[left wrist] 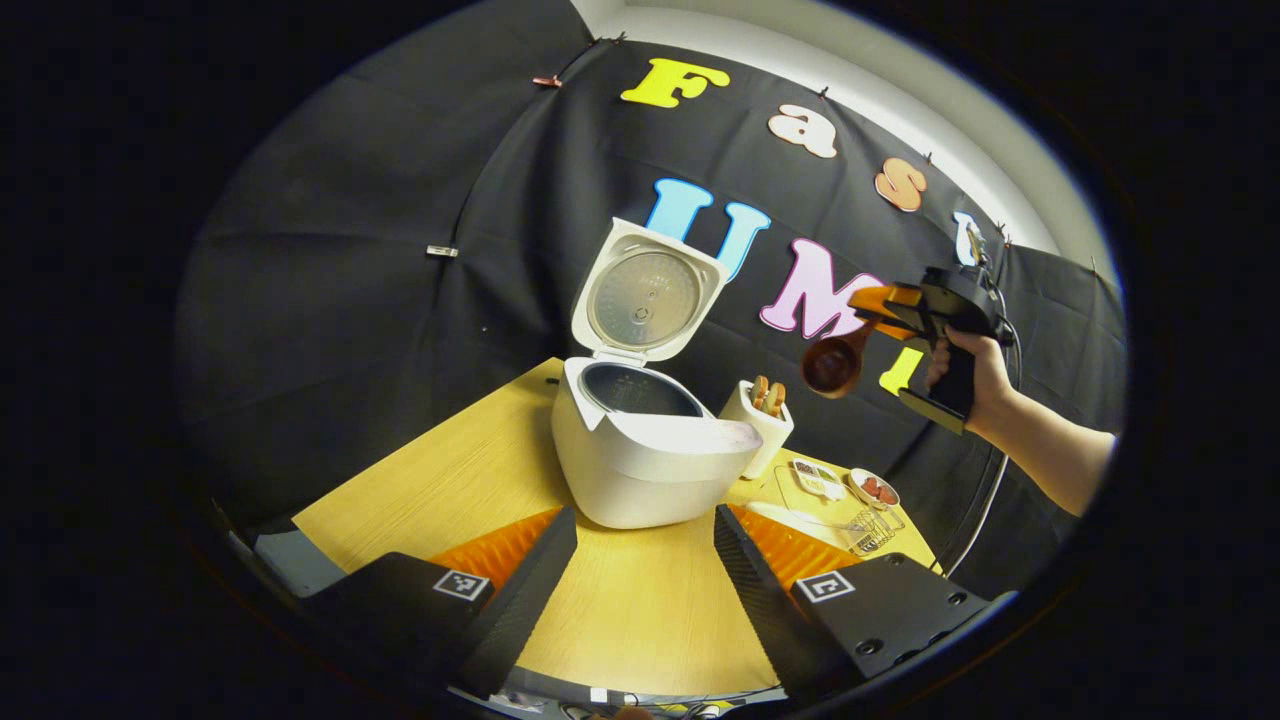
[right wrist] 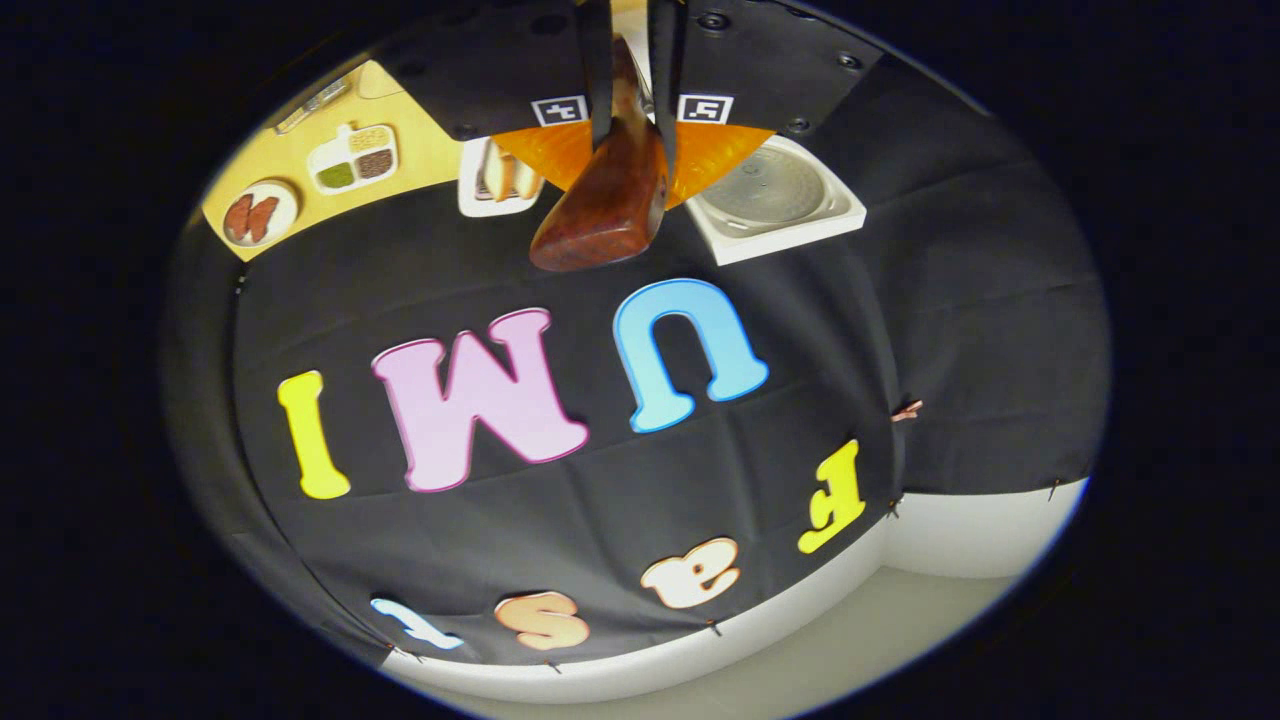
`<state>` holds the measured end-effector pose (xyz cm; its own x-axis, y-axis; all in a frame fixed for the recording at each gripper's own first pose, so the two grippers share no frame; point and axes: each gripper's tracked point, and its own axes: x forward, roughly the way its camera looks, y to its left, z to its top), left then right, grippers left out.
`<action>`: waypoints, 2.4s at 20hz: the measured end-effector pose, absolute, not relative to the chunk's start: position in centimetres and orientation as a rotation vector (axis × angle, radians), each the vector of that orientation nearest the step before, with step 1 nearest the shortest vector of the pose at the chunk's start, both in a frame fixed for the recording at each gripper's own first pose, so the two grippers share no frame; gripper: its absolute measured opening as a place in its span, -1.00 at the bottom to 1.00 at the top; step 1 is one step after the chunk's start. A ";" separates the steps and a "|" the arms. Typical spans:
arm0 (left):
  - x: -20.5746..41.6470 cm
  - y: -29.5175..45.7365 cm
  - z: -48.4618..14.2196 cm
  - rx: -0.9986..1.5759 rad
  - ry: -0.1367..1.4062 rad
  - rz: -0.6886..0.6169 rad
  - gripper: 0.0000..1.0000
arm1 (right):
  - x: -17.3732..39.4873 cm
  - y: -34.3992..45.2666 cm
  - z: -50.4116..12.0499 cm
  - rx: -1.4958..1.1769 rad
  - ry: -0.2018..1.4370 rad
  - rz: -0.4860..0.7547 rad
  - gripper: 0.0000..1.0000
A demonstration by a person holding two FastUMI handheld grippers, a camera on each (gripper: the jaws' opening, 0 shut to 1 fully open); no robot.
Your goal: Close the left gripper, press the button to open the rice cooker; take a wooden spoon from the chopstick holder with the right hand, scoop a spoonful of rice and pour it into the rice cooker, then put the wooden spoon back into the chopstick holder.
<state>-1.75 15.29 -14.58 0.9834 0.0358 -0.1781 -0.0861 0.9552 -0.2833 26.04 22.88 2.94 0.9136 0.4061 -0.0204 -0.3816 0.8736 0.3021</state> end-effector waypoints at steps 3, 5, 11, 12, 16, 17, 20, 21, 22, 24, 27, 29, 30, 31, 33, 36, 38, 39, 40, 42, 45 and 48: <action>-1.5 14.0 -13.9 -0.291 0.170 0.056 0.91 | 26.4 15.6 3.3 0.307 0.066 0.326 -0.64; -1.2 13.2 -13.4 -0.275 0.165 0.062 0.92 | 26.4 11.2 3.0 0.324 0.071 0.274 -0.64; 0.0 11.1 -12.2 -0.236 0.154 0.119 0.92 | 26.6 0.0 0.5 0.353 0.095 0.146 -0.64; 0.1 10.7 -12.0 -0.234 0.156 0.127 0.92 | 26.6 -1.5 -0.1 0.355 0.105 0.130 -0.64; 1.0 8.9 -12.0 -0.203 0.170 0.175 0.92 | 27.3 -5.9 -3.9 0.345 0.168 0.094 -0.64; 1.2 8.5 -11.7 -0.194 0.170 0.188 0.92 | 27.6 -6.6 -4.8 0.340 0.181 0.090 -0.64; 1.7 6.8 -11.4 -0.186 0.169 0.224 0.92 | 28.9 -8.2 -8.0 0.331 0.230 0.091 -0.64; 1.8 6.1 -11.3 -0.191 0.169 0.235 0.91 | 29.3 -8.6 -9.3 0.330 0.251 0.095 -0.65; 2.0 5.5 -11.4 -0.195 0.171 0.245 0.91 | 29.8 -8.9 -10.6 0.332 0.273 0.099 -0.65; 2.4 4.3 -11.3 -0.195 0.173 0.269 0.91 | 30.5 -9.4 -13.0 0.340 0.311 0.103 -0.64; 2.8 2.9 -11.2 -0.193 0.173 0.305 0.91 | 30.9 -9.6 -16.8 0.352 0.382 0.116 -0.64; 2.8 2.0 -11.0 -0.201 0.170 0.320 0.91 | 30.7 -9.6 -18.7 0.357 0.405 0.127 -0.63; 2.9 1.6 -10.8 -0.205 0.168 0.328 0.91 | 30.8 -9.6 -19.3 0.366 0.410 0.130 -0.63; 2.8 1.2 -10.6 -0.204 0.162 0.336 0.91 | 30.8 -9.7 -20.0 0.379 0.421 0.128 -0.63; 2.5 1.0 -10.0 -0.193 0.149 0.360 0.91 | 31.0 -9.8 -21.9 0.411 0.453 0.115 -0.63; 2.0 0.7 -9.9 -0.183 0.150 0.379 0.91 | 31.1 -10.3 -24.2 0.454 0.507 0.076 -0.59; 1.8 0.7 -9.7 -0.182 0.152 0.386 0.91 | 30.9 -10.6 -24.9 0.474 0.522 0.068 -0.57; 1.8 0.8 -9.4 -0.185 0.149 0.389 0.91 | 30.6 -10.4 -25.1 0.482 0.530 0.081 -0.57; 2.0 0.9 -9.2 -0.192 0.142 0.388 0.91 | 30.1 -10.2 -25.5 0.482 0.537 0.088 -0.53; 2.6 1.3 -8.1 -0.203 0.118 0.384 0.91 | 29.1 -10.5 -24.5 0.470 0.519 0.100 -0.29; 3.7 2.4 -6.3 -0.186 0.084 0.373 0.91 | 26.8 -11.6 -23.6 0.412 0.507 0.098 0.76; 5.2 4.0 -3.7 -0.128 0.056 0.351 0.91 | 24.2 -12.6 -22.0 0.326 0.468 0.094 0.97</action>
